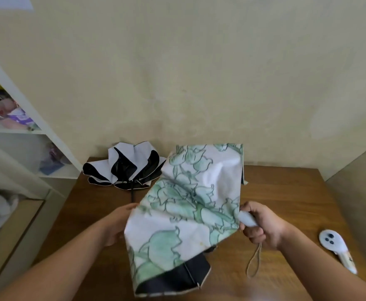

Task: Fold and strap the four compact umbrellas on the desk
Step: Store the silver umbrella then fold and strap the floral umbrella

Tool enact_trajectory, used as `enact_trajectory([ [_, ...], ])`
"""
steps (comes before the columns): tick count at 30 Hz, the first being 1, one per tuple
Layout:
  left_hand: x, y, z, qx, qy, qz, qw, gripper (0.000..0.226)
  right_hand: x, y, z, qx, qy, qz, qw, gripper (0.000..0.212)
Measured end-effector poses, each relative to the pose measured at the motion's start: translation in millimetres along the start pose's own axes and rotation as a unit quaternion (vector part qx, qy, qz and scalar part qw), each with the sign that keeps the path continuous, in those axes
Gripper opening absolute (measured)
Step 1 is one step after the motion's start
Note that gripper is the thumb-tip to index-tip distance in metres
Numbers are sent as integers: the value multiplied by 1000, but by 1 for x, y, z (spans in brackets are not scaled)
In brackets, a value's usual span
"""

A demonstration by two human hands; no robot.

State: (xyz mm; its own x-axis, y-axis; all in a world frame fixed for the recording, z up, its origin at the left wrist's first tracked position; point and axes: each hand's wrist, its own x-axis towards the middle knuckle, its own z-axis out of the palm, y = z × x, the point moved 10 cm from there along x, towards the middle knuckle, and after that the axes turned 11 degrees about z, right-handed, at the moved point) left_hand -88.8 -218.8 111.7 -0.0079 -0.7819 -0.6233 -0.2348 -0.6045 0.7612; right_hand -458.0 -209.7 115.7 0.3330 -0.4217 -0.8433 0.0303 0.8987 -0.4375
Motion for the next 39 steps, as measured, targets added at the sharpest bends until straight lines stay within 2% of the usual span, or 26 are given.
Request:
enact_trajectory([
  [3,-22,11,16,-40,22,23,999,34,-10,-21,9,-6,-8,-65,998,24],
  [5,-20,27,1,-90,70,68,991,73,-19,-39,10,-37,21,-145,989,19],
  [8,-3,45,-25,-162,76,71,981,62,-36,-58,13,-111,105,-250,956,8],
  [10,3,63,-37,-163,60,96,980,52,-43,-60,13,-132,155,-280,938,3],
  [12,0,99,-37,-122,23,170,978,48,-47,-56,10,-179,203,-294,917,13],
  [15,-13,149,-18,-8,-31,249,968,37,-54,-53,7,-274,278,-314,865,26],
  [16,-17,159,-5,30,-61,262,963,40,-55,-52,6,-293,297,-317,852,26],
  [19,-23,163,36,108,-132,254,952,74,-65,-50,5,-334,356,-326,810,26],
  [23,-17,161,54,87,-101,262,956,88,-81,-54,8,-430,424,-379,701,38],
  [25,-16,161,63,146,-109,296,938,88,-83,-54,7,-443,428,-394,682,39],
  [28,-17,157,66,202,-88,338,915,58,-84,-52,-5,-400,431,-384,712,37],
  [31,-16,152,58,251,-36,385,887,23,-79,-49,-20,-317,415,-346,780,36],
  [34,-23,155,46,293,21,446,845,23,-71,-46,-29,-277,381,-304,828,54],
  [36,-37,167,45,291,22,485,824,22,-63,-43,-29,-279,343,-274,854,61],
  [39,-56,197,45,263,24,526,808,26,-47,-34,-12,-299,237,-222,897,48],
])
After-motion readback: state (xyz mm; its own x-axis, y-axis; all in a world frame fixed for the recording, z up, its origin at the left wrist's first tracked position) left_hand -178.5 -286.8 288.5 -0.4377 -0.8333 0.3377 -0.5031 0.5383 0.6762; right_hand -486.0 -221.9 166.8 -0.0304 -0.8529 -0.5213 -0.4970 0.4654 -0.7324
